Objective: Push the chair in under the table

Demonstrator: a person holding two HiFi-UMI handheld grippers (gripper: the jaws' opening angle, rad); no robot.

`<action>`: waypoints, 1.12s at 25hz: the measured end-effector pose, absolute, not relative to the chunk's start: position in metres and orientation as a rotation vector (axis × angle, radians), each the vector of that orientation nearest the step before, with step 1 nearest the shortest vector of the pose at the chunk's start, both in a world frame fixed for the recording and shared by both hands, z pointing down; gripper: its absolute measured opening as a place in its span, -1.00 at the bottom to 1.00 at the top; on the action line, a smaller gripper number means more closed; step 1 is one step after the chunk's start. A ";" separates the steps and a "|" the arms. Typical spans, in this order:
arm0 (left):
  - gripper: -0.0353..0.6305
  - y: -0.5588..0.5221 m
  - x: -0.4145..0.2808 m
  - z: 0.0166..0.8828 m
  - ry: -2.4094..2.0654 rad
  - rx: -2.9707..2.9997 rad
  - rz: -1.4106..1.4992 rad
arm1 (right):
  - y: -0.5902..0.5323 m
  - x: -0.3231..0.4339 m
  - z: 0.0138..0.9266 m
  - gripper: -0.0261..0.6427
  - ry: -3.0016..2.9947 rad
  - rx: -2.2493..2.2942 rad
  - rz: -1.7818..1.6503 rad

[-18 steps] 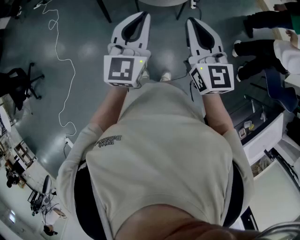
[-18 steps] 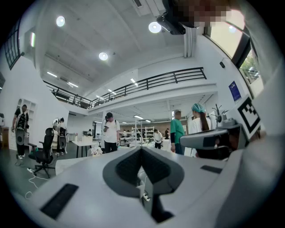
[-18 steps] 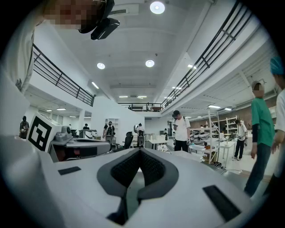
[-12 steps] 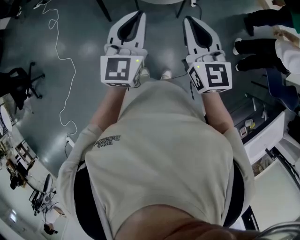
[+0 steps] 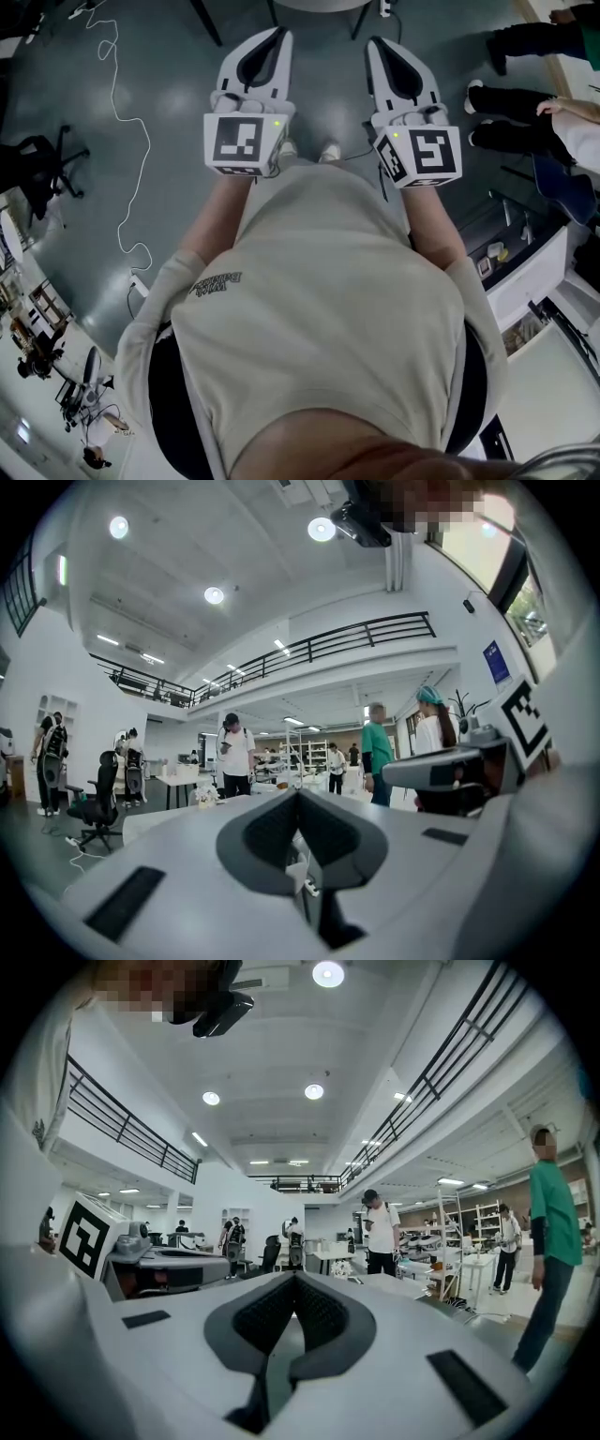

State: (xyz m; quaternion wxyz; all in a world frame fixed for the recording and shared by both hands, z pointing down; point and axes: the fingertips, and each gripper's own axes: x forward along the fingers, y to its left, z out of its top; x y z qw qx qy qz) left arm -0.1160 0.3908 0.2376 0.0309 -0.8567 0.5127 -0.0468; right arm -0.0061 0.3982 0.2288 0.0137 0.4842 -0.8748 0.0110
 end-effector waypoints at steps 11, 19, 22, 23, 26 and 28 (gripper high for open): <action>-0.86 0.384 -0.091 0.245 1.658 -2.607 -0.164 | 0.390 0.030 0.245 -0.89 -2.731 1.454 0.064; -0.86 0.374 -0.082 0.259 1.689 -2.590 -0.210 | 0.373 0.049 0.260 -0.89 -2.724 1.439 0.104; -0.86 0.361 -0.083 0.266 1.678 -2.587 -0.228 | 0.360 0.049 0.265 -0.89 -2.720 1.437 0.113; -0.86 0.355 -0.082 0.268 1.673 -2.586 -0.232 | 0.354 0.050 0.267 -0.89 -2.717 1.435 0.111; -0.86 0.332 -0.085 0.272 1.675 -2.589 -0.210 | 0.333 0.049 0.272 -0.89 -2.705 1.438 0.097; -0.86 0.314 -0.091 0.273 1.689 -2.600 -0.163 | 0.317 0.047 0.276 -0.89 -2.697 1.443 0.090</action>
